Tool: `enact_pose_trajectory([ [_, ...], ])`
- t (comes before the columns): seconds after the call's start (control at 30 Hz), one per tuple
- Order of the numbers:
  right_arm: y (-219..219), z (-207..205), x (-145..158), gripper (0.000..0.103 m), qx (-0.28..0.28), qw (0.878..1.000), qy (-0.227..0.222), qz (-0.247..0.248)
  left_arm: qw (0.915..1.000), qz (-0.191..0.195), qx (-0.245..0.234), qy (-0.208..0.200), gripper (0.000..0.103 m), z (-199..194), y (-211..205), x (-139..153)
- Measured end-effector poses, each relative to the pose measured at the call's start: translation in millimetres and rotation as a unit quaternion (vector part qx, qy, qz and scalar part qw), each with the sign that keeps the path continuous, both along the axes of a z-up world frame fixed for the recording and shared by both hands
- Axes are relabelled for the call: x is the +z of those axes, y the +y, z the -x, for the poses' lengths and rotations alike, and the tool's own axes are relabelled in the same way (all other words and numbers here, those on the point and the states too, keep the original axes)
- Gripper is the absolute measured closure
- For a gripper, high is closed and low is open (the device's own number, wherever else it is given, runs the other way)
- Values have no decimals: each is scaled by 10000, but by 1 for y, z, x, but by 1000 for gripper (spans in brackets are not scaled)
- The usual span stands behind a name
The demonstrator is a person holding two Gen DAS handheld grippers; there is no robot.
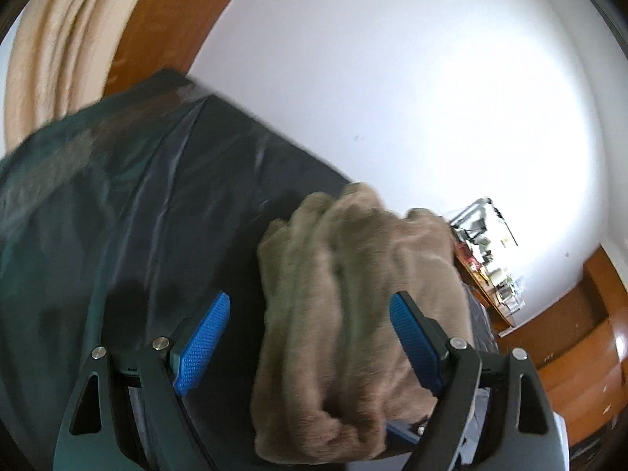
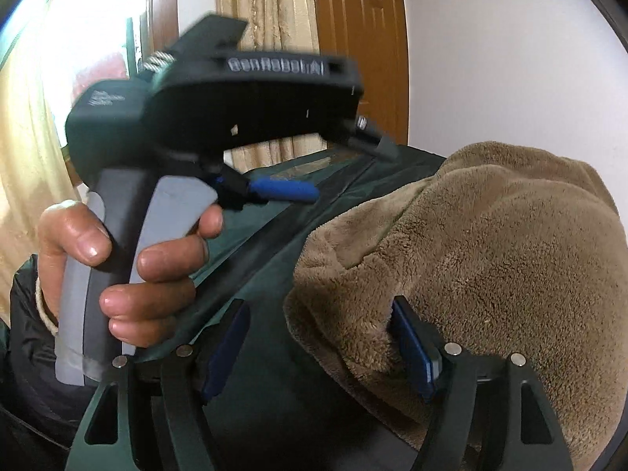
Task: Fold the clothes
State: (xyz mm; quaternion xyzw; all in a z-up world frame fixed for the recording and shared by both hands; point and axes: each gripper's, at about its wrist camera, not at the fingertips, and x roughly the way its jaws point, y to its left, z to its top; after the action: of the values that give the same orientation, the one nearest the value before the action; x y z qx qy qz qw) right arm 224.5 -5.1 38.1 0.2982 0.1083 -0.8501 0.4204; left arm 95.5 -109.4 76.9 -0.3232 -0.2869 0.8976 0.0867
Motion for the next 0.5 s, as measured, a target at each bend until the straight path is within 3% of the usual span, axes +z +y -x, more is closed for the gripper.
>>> enact_pose_trajectory([
  [0.1,3,3,-2,28,6,9998,-144,141,9995,226,-201,27,16,3,13,1],
  [0.27,12,11,-8,28,59,9972,-559,493,9954,766,-279,-494,17,18,30,-12],
  [0.5,15,18,-11,28,144,9970,-586,490,9940,804,-240,-704,17,19,26,-18],
])
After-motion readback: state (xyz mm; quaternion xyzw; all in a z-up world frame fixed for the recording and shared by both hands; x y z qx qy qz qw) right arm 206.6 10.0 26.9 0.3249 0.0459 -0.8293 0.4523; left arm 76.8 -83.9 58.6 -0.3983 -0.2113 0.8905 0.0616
